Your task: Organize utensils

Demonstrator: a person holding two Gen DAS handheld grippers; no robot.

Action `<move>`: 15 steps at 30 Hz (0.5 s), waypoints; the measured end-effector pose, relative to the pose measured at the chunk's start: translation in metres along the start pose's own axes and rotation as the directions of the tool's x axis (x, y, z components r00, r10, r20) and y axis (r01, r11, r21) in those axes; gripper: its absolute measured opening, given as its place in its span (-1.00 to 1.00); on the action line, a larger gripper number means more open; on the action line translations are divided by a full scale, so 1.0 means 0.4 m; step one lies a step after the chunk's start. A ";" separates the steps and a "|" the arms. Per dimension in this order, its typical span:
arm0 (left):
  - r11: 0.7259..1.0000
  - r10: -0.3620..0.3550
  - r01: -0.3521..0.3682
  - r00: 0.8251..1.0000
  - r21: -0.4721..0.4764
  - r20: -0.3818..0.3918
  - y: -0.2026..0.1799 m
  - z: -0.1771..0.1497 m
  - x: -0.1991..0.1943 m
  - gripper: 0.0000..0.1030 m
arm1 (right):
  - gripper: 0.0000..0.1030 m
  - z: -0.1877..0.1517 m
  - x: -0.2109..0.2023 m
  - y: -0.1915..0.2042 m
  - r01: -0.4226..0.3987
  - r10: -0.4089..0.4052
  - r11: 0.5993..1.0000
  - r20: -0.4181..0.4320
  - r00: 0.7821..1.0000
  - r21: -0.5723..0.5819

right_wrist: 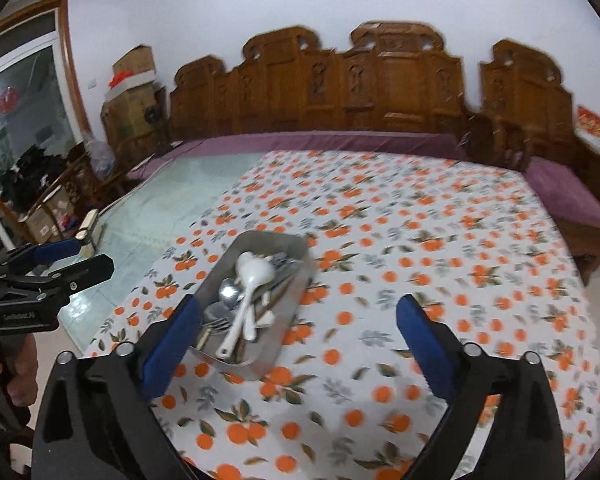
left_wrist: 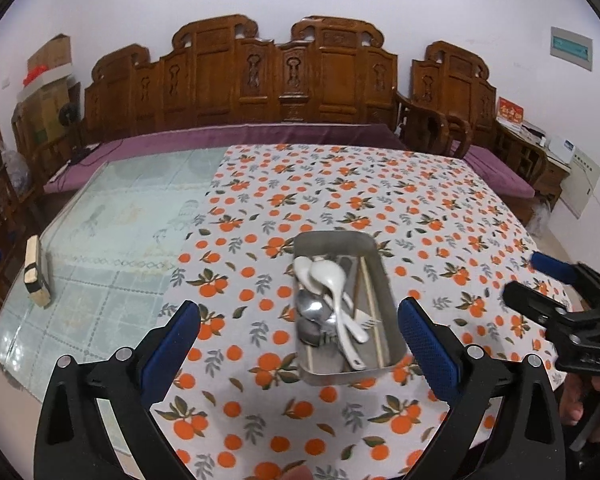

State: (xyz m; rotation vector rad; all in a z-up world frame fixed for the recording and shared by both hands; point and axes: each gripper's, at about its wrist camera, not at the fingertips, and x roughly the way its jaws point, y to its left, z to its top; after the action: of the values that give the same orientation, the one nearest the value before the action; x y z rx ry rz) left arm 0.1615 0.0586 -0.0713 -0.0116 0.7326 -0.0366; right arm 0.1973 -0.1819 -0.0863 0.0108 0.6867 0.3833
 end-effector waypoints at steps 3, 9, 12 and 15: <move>1.000 0.005 -0.005 1.000 0.004 0.029 -0.033 0.007 -0.032 0.85 | 0.95 -0.004 -0.076 -0.021 0.048 -0.048 0.999 0.059 0.997 0.001; 1.000 -0.027 0.028 0.994 -0.007 0.103 -0.079 0.019 -0.111 0.85 | 0.95 0.004 -0.237 -0.060 0.117 -0.118 0.993 0.184 0.976 0.016; 0.999 -0.040 0.039 0.991 0.009 0.131 -0.107 0.021 -0.152 0.85 | 0.95 0.008 -0.293 -0.070 0.128 -0.131 0.991 0.220 0.967 0.031; 0.999 -0.040 0.037 0.988 0.019 0.148 -0.128 0.022 -0.180 0.85 | 0.95 0.012 -0.329 -0.068 0.137 -0.142 0.990 0.245 0.959 0.038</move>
State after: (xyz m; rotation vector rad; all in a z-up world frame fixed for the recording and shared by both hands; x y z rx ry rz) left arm 0.1125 0.0103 -0.0155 -0.0129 0.5827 -0.0778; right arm 0.1167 -0.2526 -0.0052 0.0289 0.4410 0.2336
